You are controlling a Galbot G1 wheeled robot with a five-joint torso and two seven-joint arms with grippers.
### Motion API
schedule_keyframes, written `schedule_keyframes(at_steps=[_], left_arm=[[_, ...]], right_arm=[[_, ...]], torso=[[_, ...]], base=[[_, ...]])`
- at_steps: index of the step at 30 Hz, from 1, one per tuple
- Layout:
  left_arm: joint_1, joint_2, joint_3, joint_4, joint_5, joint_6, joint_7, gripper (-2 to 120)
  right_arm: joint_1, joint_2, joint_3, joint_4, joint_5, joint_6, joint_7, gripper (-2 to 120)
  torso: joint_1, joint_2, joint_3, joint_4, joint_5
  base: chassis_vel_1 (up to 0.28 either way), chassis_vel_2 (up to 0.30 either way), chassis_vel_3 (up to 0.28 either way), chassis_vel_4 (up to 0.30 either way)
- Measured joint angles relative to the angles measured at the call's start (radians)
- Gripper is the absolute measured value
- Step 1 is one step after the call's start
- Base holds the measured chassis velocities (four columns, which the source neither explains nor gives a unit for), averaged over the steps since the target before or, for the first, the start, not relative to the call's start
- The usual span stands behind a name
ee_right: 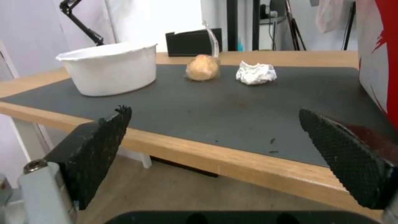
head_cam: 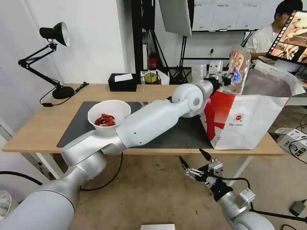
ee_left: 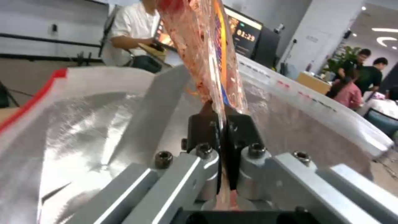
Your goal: Pick up the trash from the table and place it into the takeout bag.
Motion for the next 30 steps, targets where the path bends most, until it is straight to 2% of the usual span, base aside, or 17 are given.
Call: schedule_keyframes(at_steps=[4, 8, 9, 11, 12, 15, 16, 20, 22, 23, 26, 28, 29, 30], left_arm=[[0.003, 0.002, 0.001, -0.015, -0.029, 0.025, 0.0, 4], [0.008, -0.006, 0.003, -0.021, -0.06, 0.034, -0.021, 23], [0.008, -0.006, 0.003, -0.021, -0.06, 0.034, -0.021, 23], [0.012, -0.007, 0.003, -0.026, -0.075, 0.037, -0.03, 33], [0.012, -0.007, 0.003, -0.026, -0.075, 0.037, -0.03, 33], [0.014, -0.002, 0.003, -0.033, -0.085, 0.042, -0.035, 48], [0.014, -0.002, 0.003, -0.033, -0.085, 0.042, -0.035, 48], [0.017, 0.011, -0.012, -0.053, -0.085, 0.036, -0.038, 62], [0.018, 0.044, -0.023, -0.094, -0.057, -0.005, -0.041, 74], [0.018, 0.044, -0.023, -0.094, -0.057, -0.005, -0.041, 74], [0.018, 0.114, -0.015, -0.159, 0.016, -0.072, -0.041, 87], [0.018, 0.129, -0.011, -0.172, 0.029, -0.087, -0.041, 90], [0.018, 0.165, -0.001, -0.2, 0.072, -0.13, -0.037, 97], [0.019, 0.185, 0.006, -0.211, 0.098, -0.157, -0.03, 99]], right_arm=[[-0.005, -0.001, 0.002, 0.0, 0.0, 0.0, 0.002, 100], [-0.01, -0.001, 0.003, 0.001, 0.0, 0.001, 0.005, 100], [-0.01, -0.001, 0.003, 0.001, 0.0, 0.001, 0.005, 100], [-0.012, 0.001, 0.001, 0.003, 0.0, 0.001, 0.005, 100], [-0.012, 0.001, 0.001, 0.003, 0.0, 0.001, 0.005, 100], [-0.015, 0.002, -0.002, 0.005, 0.0, 0.001, 0.004, 100], [-0.015, 0.002, -0.002, 0.005, 0.0, 0.001, 0.004, 100], [-0.016, 0.002, -0.003, 0.009, 0.0, 0.001, 0.004, 100], [-0.018, 0.0, -0.003, 0.016, 0.0, 0.001, 0.004, 100], [-0.018, 0.0, -0.003, 0.016, 0.0, 0.001, 0.004, 100], [-0.014, -0.002, 0.003, 0.025, 0.005, 0.001, 0.004, 100], [-0.013, -0.002, 0.006, 0.027, 0.006, 0.001, 0.004, 100], [-0.015, -0.001, 0.014, 0.031, 0.007, 0.002, 0.005, 100], [-0.015, 0.0, 0.018, 0.033, 0.007, 0.003, 0.005, 100]], torso=[[0.0, 0.0, 0.0, 0.0, 0.0], [0.0, 0.0, 0.0, -0.0001, 0.0], [0.0, 0.0, 0.0, -0.0001, 0.0], [0.0, 0.0, 0.0, -0.0001, 0.0], [0.0, 0.0, 0.0, -0.0001, 0.0], [0.0, 0.0, 0.0, -0.0001, 0.0], [0.0, 0.0, 0.0, -0.0001, 0.0], [0.0, 0.0, 0.0, -0.0001, 0.0], [0.0, 0.0, 0.0, -0.0002, -0.0002], [0.0, 0.0, 0.0, -0.0002, -0.0002], [0.0, 0.0, 0.0, 0.0, -0.0003], [0.0, 0.0, 0.0, 0.0001, -0.0003], [0.0, 0.0, 0.0, 0.0, -0.0003], [0.0, 0.0, 0.0, -0.0002, -0.0004]], base=[[0.0, 0.0, 0.0, 0.0], [0.0, 0.0, 0.0, 0.0], [0.0, 0.0, 0.0, 0.0], [0.0, 0.0, 0.0, 0.0], [0.0, 0.0, 0.0, 0.0], [0.0, 0.0, 0.0, 0.0], [0.0, 0.0, 0.0, 0.0], [0.0, 0.0, 0.0, 0.0], [0.0, 0.0, 0.0, 0.0], [0.0, 0.0, 0.0, 0.0], [0.0, 0.0, 0.0, 0.0], [0.0, 0.0, 0.0, 0.0], [0.0, 0.0, 0.0, 0.0], [0.0, 0.0, 0.0, 0.0]])
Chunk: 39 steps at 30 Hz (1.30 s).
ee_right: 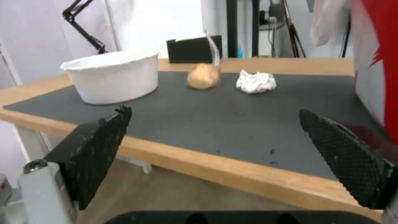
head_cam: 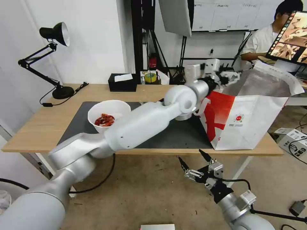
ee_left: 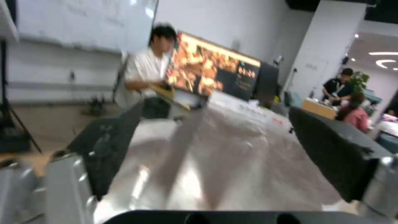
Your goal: Pick up the trash from the table and place it into the takeout bag.
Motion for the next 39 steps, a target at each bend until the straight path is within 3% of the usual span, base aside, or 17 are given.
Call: schedule_keyframes(at_steps=[1, 3, 4, 5, 8, 12, 14, 16, 18, 21, 22, 24, 26, 27, 28, 36, 39], left_arm=[[0.0, 0.0, 0.0, 0.0, 0.0, 0.0, 0.0, 99], [0.013, 0.073, 0.037, -0.019, 0.123, -0.133, 0.041, 100], [0.019, 0.093, 0.042, -0.025, 0.157, -0.153, 0.051, 100], [0.019, 0.093, 0.042, -0.025, 0.157, -0.153, 0.051, 100], [0.1, 0.207, 0.037, -0.081, 0.273, -0.213, 0.111, 100], [0.179, 0.288, -0.016, -0.124, 0.267, -0.219, 0.196, 100], [0.263, 0.385, -0.108, -0.163, 0.283, -0.17, 0.332, 100], [0.29, 0.413, -0.137, -0.176, 0.289, -0.16, 0.352, 100], [0.398, 0.488, -0.24, -0.216, 0.313, -0.145, 0.385, 100], [0.506, 0.526, -0.328, -0.242, 0.341, -0.138, 0.4, 100], [0.506, 0.526, -0.328, -0.242, 0.341, -0.138, 0.4, 100], [0.636, 0.556, -0.434, -0.274, 0.369, -0.137, 0.417, 100], [0.636, 0.556, -0.434, -0.274, 0.369, -0.137, 0.417, 100], [0.765, 0.575, -0.565, -0.312, 0.388, -0.137, 0.441, 100], [0.818, 0.584, -0.613, -0.329, 0.393, -0.137, 0.449, 100], [1.112, 0.625, -0.828, -0.387, 0.46, -0.19, 0.477, 100], [1.255, 0.598, -0.972, -0.404, 0.502, -0.227, 0.487, 100]], right_arm=[[0.0, 0.0, 0.0, 0.0, 0.0, 0.0, 0.0, 100], [0.001, 0.001, 0.003, 0.001, 0.0, 0.005, 0.002, 100], [0.002, 0.001, 0.004, 0.001, 0.0, 0.006, 0.003, 100], [0.002, 0.001, 0.004, 0.001, 0.0, 0.006, 0.003, 100], [0.007, 0.001, 0.004, 0.001, 0.0, 0.008, 0.005, 100], [0.01, 0.0, 0.005, 0.002, 0.0, 0.008, 0.005, 100], [0.013, -0.002, 0.005, 0.002, 0.001, 0.008, 0.005, 100], [0.014, -0.003, 0.005, 0.002, 0.001, 0.008, 0.005, 100], [0.021, -0.006, 0.004, 0.002, 0.003, 0.008, 0.008, 100], [0.028, -0.01, -0.001, 0.002, 0.005, 0.007, 0.012, 100], [0.028, -0.01, -0.001, 0.002, 0.005, 0.007, 0.012, 100], [0.034, -0.019, -0.004, 0.0, 0.008, 0.005, 0.015, 100], [0.034, -0.019, -0.004, 0.0, 0.008, 0.005, 0.015, 100], [0.039, -0.03, -0.006, -0.002, 0.018, 0.004, 0.017, 100], [0.042, -0.034, -0.008, -0.003, 0.021, 0.004, 0.018, 100], [0.045, -0.041, -0.001, -0.012, 0.031, 0.005, 0.02, 100], [0.047, -0.032, 0.008, -0.017, 0.032, 0.015, 0.026, 100]], torso=[[0.0, 0.0, 0.0, 0.0, 0.0], [0.0, 0.0, 0.0, -0.0001, 0.0], [0.0, 0.0, 0.0, -0.0001, 0.0], [0.0, 0.0, 0.0, -0.0001, 0.0], [0.0, 0.0, 0.0, 0.0005, -0.0002], [0.0, 0.0, 0.0, -0.0001, -0.0002], [0.0, 0.0, 0.0, 0.0002, -0.0003], [0.0, 0.0, 0.0, 0.0005, -0.0002], [0.0, 0.0, 0.0, 0.0004, -0.0002], [0.0, 0.0, 0.0, 0.0004, -0.0002], [0.0, 0.0, 0.0, 0.0004, -0.0002], [0.0, 0.0, 0.0, 0.0002, -0.0003], [0.0, 0.0, 0.0, 0.0002, -0.0003], [0.0, 0.0, 0.0, -0.0001, 0.0], [0.0, 0.0, 0.0, -0.0002, 0.0001], [0.0, 0.0, 0.0, 0.0003, -0.0005], [0.0, 0.0, 0.0, 0.0003, 0.0002]], base=[[0.0, 0.0, 0.0, 0.0], [0.0, 0.0, 0.0, 0.0], [0.0, 0.0, 0.0, 0.0], [0.0, 0.0, 0.0, 0.0], [0.0, 0.0, 0.0, 0.0], [0.0, 0.0, 0.0, 0.0], [0.0, 0.0, 0.0, 0.0], [0.0, 0.0, 0.0, 0.0], [0.0, 0.0, 0.0, 0.0], [0.0, 0.0, 0.0, 0.0], [0.0, 0.0, 0.0, 0.0], [0.0, 0.0, 0.0, 0.0], [0.0, 0.0, 0.0, 0.0], [0.0, 0.0, 0.0, 0.0], [0.0, 0.0, 0.0, 0.0], [0.0, 0.0, 0.0, 0.0], [0.0, 0.0, 0.0, 0.0]])
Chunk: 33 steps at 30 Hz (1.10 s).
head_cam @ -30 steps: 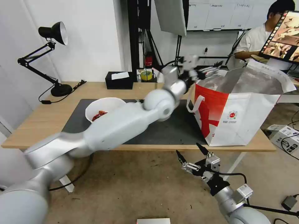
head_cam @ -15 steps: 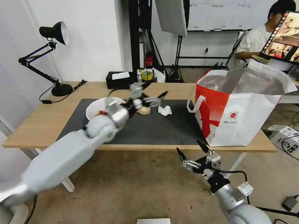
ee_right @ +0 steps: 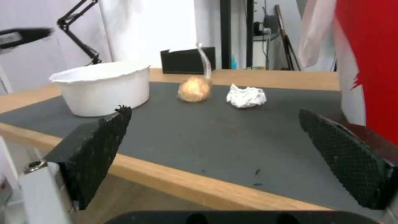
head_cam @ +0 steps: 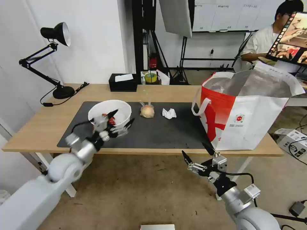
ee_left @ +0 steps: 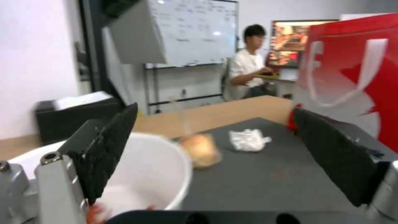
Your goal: Pick up the trash from the table and place it into the takeout bag.
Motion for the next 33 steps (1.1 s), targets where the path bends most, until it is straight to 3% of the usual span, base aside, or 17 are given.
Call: schedule_keyframes(at_steps=[5, 9, 11, 15, 22, 33], left_arm=[[0.14, -0.068, -0.117, -0.016, 0.051, -0.024, 0.001, 100], [0.27, -0.154, -0.212, -0.031, 0.11, -0.036, -0.054, 100], [0.348, -0.207, -0.265, -0.052, 0.141, -0.035, -0.097, 100], [0.434, -0.255, -0.328, -0.066, 0.181, -0.033, -0.103, 100], [0.471, -0.265, -0.378, -0.055, 0.184, -0.037, -0.098, 100], [0.458, -0.279, -0.366, -0.042, 0.181, -0.033, -0.096, 100]], right_arm=[[-0.002, 0.008, 0.009, -0.005, -0.001, 0.016, 0.025, 100], [-0.007, 0.015, 0.011, -0.012, -0.013, 0.055, 0.061, 100], [-0.009, 0.019, 0.014, -0.032, -0.059, 0.099, 0.09, 100], [-0.012, 0.028, 0.014, -0.079, -0.106, 0.194, 0.102, 100], [-0.042, 0.04, 0.018, -0.128, -0.143, 0.304, 0.08, 100], [-0.058, 0.046, 0.014, -0.136, -0.145, 0.305, 0.057, 100]], torso=[[0.0, 0.0, 0.0, -0.0002, 0.0002], [0.0, 0.0, 0.0, -0.0002, -0.0001], [0.0, 0.0, 0.0, -0.0001, 0.0], [0.0, 0.0, 0.0, 0.0001, 0.0002], [0.0, 0.0, 0.0, -0.0003, 0.0002], [0.0, 0.0, 0.0, -0.0002, -0.0001]], base=[[0.0, 0.0, 0.0, 0.0], [0.0, 0.0, 0.0, 0.0], [0.0, 0.0, 0.0, 0.0], [0.0, 0.0, 0.0, 0.0], [0.0, 0.0, 0.0, 0.0], [0.0, 0.0, 0.0, 0.0]])
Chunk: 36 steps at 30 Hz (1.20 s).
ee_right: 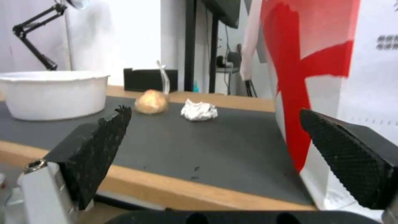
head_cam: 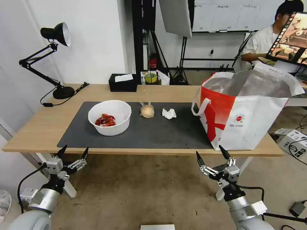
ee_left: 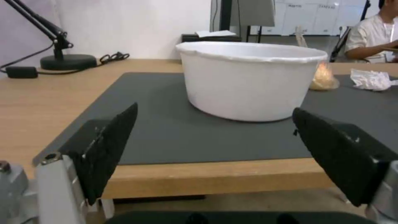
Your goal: Pick up the trash from the table and place it into the takeout bag.
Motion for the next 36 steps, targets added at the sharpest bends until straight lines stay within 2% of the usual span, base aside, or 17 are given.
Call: schedule_keyframes(at_steps=[10, 15, 16, 18, 19, 26, 28, 33, 36], left_arm=[[-0.002, -0.008, 0.011, -0.003, -0.008, 0.009, 0.002, 100], [0.007, -0.018, 0.011, -0.009, -0.006, 0.005, 0.003, 100], [-0.001, -0.011, 0.021, -0.009, -0.006, 0.005, 0.002, 100], [-0.02, 0.003, 0.042, -0.005, -0.008, 0.007, 0.001, 100], [-0.033, 0.014, 0.058, -0.003, -0.013, 0.007, 0.001, 100], [-0.032, 0.006, 0.066, -0.01, -0.027, 0.007, 0.0, 100], [-0.032, 0.003, 0.065, -0.011, -0.027, 0.006, -0.001, 100], [-0.034, 0.003, 0.062, -0.011, -0.027, 0.006, -0.001, 100], [-0.035, 0.007, 0.056, -0.011, -0.026, 0.006, -0.001, 100]], right_arm=[[-0.002, -0.002, -0.02, -0.004, 0.001, -0.015, -0.007, 100], [0.036, -0.033, -0.085, 0.035, 0.014, -0.077, 0.009, 100], [0.057, -0.043, -0.102, 0.048, 0.017, -0.1, 0.017, 100], [0.072, -0.052, -0.11, 0.062, 0.019, -0.124, 0.027, 100], [0.1, -0.07, -0.132, 0.072, 0.021, -0.149, 0.04, 100], [0.287, -0.167, -0.242, 0.077, 0.051, -0.249, 0.081, 100], [0.349, -0.194, -0.277, 0.059, 0.077, -0.274, 0.092, 100], [0.427, -0.217, -0.322, 0.029, 0.114, -0.301, 0.106, 100], [0.644, -0.237, -0.465, -0.057, 0.202, -0.359, 0.153, 100]], torso=[[0.0, 0.0, 0.0, 0.0, 0.0001], [0.0, 0.0, 0.0, 0.0001, 0.0003], [0.0, 0.0, 0.0, 0.0009, 0.0004], [0.0, 0.0, 0.0, 0.001, 0.0003], [0.0, 0.0, 0.0, -0.0011, -0.0001], [0.0, 0.0, 0.0, 0.0009, 0.0002], [0.0, 0.0, 0.0, 0.0001, 0.0], [0.0, 0.0, 0.0, 0.0, 0.0003], [0.0, 0.0, 0.0, 0.0001, 0.0004]], base=[[0.0, 0.0, 0.0, 0.0], [0.0, 0.0, 0.0, 0.0], [0.0, 0.0, 0.0, 0.0], [0.0, 0.0, 0.0, 0.0], [0.0, 0.0, 0.0, 0.0], [0.0, 0.0, 0.0, 0.0], [0.0, 0.0, 0.0, 0.0], [0.0, 0.0, 0.0, 0.0], [0.0, 0.0, 0.0, 0.0]])
